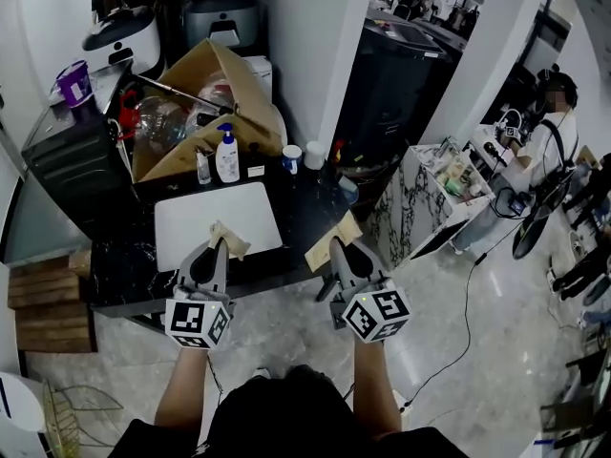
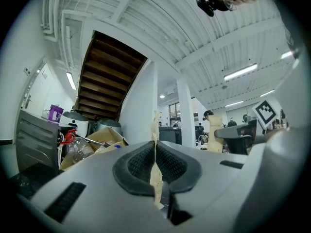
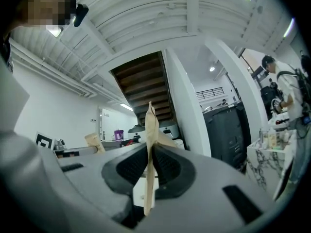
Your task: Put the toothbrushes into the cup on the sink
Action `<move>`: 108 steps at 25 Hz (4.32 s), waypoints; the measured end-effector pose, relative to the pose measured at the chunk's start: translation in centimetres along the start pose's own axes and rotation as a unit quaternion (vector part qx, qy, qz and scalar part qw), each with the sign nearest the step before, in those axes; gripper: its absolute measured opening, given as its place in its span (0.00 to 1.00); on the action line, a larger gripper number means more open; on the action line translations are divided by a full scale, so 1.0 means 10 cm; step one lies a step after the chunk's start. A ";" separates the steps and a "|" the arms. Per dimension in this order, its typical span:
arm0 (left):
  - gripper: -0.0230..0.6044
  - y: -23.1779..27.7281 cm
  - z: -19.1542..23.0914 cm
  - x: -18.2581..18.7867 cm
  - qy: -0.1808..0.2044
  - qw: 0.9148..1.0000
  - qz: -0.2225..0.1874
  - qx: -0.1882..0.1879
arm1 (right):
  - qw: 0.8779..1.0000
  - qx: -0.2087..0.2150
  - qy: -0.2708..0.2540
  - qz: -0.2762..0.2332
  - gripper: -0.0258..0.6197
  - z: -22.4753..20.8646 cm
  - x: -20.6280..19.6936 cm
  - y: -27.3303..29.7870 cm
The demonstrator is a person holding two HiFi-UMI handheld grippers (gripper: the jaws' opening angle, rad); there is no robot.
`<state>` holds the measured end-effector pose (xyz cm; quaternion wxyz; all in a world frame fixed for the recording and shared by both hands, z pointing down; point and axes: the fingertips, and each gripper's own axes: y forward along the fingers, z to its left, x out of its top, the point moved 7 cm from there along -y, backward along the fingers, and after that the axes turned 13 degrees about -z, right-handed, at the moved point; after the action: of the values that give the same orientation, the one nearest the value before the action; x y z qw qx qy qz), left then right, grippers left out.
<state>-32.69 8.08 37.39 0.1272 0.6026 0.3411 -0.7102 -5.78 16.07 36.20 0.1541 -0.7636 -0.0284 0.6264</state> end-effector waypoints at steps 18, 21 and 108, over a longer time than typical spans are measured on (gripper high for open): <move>0.04 0.28 -0.36 -0.20 -0.005 1.000 -0.008 0.021 | 0.999 0.042 -0.007 0.010 0.09 -0.43 0.06 0.08; 0.04 0.42 -0.59 -0.29 -0.004 1.000 -0.003 0.024 | 0.999 0.044 -0.004 0.011 0.09 -0.71 0.11 0.03; 0.04 2.86 -0.12 -1.64 -0.004 0.997 0.053 0.056 | 0.997 0.035 -0.006 0.071 0.09 -2.59 -0.70 1.99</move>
<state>-10.92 -15.98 43.34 0.1322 0.6231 0.2679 -0.7229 14.73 -9.66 41.80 0.1357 -0.7543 0.0475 0.6406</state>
